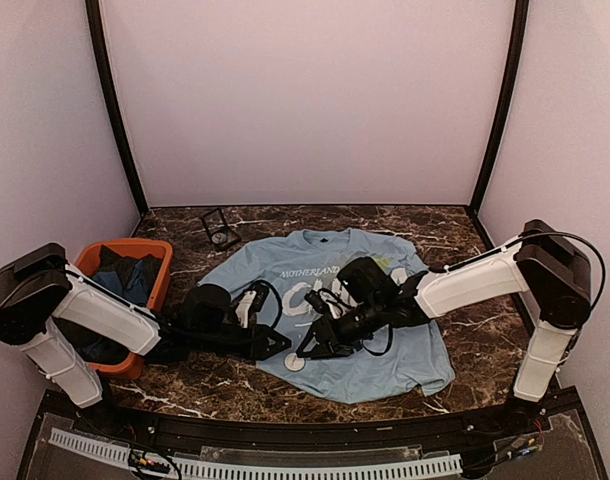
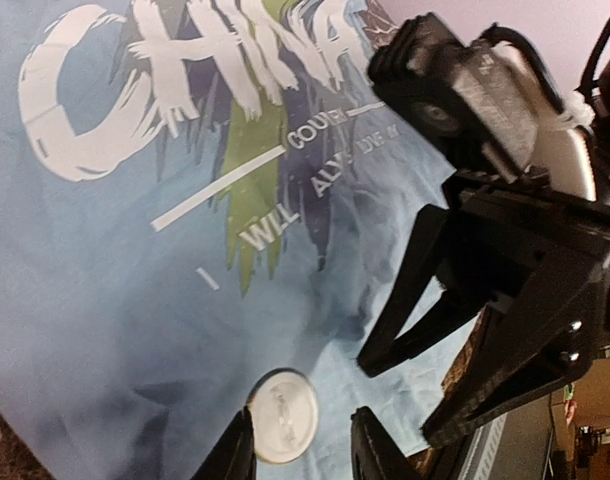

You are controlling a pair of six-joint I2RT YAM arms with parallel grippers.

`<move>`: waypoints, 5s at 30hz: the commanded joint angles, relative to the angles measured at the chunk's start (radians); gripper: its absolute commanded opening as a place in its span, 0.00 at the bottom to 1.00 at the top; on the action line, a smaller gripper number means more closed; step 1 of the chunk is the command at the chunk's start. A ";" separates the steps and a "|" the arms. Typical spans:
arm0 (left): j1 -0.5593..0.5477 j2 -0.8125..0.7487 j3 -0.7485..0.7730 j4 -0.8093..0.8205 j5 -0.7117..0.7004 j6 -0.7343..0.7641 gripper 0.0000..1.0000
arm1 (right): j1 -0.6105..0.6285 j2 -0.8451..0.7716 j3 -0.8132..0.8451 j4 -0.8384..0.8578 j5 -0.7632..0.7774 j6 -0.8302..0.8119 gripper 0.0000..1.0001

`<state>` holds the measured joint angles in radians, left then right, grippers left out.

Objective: Pin the brooch onto the clothing
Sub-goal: Pick up the brooch from the flattened clothing, then open the brooch at the center of the board.

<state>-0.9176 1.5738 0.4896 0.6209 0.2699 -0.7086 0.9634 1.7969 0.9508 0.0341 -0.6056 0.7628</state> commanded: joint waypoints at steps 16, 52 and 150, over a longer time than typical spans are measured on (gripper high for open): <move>-0.060 0.027 0.019 -0.015 -0.067 -0.036 0.07 | -0.019 0.029 0.005 0.056 -0.008 0.025 0.44; -0.060 0.149 0.054 -0.082 -0.057 -0.078 0.01 | -0.035 0.087 -0.004 0.052 -0.040 0.040 0.42; -0.061 -0.003 0.087 0.402 0.189 -0.165 0.37 | -0.048 -0.515 -0.306 0.374 0.104 -0.494 0.00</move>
<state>-0.9737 1.5650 0.5510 0.9756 0.4480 -0.8612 0.9157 1.3003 0.6655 0.3679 -0.5144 0.2844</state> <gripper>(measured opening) 0.370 0.009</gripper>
